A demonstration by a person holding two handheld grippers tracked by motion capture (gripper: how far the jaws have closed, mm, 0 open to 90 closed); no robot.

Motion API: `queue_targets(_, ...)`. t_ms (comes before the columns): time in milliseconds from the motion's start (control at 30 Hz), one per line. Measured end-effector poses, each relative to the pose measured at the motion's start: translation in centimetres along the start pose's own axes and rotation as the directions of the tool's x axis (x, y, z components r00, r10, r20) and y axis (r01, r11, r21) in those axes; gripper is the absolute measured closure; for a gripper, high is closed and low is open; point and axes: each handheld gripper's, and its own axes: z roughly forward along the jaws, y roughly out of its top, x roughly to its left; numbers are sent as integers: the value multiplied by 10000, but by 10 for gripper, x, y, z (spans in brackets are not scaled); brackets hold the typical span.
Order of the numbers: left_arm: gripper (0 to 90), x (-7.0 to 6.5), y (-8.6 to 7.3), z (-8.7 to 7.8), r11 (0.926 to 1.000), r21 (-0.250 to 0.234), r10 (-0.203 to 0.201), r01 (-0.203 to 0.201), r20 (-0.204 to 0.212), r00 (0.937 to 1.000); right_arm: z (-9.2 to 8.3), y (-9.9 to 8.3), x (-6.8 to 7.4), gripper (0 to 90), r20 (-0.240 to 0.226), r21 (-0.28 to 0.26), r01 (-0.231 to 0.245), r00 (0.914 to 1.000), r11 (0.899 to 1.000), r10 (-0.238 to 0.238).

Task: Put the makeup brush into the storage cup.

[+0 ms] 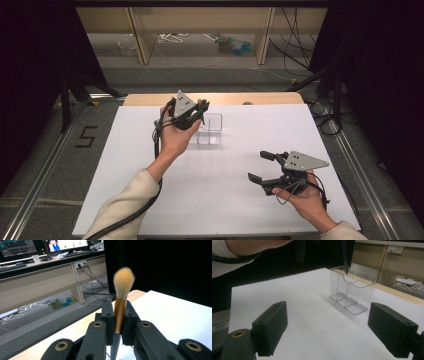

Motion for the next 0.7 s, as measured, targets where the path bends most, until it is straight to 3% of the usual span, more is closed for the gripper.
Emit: queue_targets(700,829,0,-3,4,10000,27,59,-59,-2,10000,0,0,0,171,-22,50,13,10000,10000,-13)
